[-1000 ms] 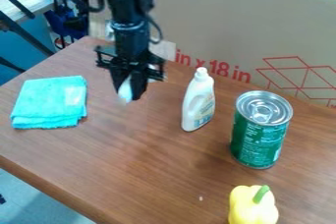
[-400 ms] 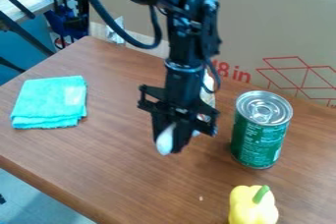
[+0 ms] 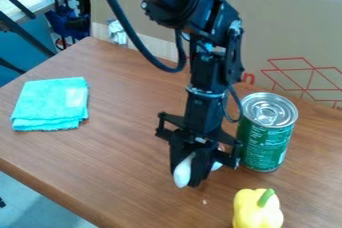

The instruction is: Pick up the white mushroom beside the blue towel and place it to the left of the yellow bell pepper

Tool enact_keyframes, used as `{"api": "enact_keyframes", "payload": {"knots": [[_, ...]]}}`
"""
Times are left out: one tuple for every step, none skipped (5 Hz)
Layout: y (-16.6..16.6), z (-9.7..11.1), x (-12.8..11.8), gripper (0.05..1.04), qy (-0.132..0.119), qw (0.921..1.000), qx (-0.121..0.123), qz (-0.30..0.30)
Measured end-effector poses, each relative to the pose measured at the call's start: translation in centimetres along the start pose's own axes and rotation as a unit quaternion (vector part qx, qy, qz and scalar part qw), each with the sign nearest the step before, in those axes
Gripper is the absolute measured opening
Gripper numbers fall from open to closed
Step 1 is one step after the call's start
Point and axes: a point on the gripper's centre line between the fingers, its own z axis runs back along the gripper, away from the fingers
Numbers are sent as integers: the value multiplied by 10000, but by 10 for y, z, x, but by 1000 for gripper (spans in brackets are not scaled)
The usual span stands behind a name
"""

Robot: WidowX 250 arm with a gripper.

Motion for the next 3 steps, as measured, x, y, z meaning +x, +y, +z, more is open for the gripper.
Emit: {"api": "enact_keyframes", "payload": {"knots": [[12,-4,-3,324,103,9995,-46,305],[17,-11,-6,367,161,9987,-95,469],[14,-15,-9,498,153,9980,-236,569]]}}
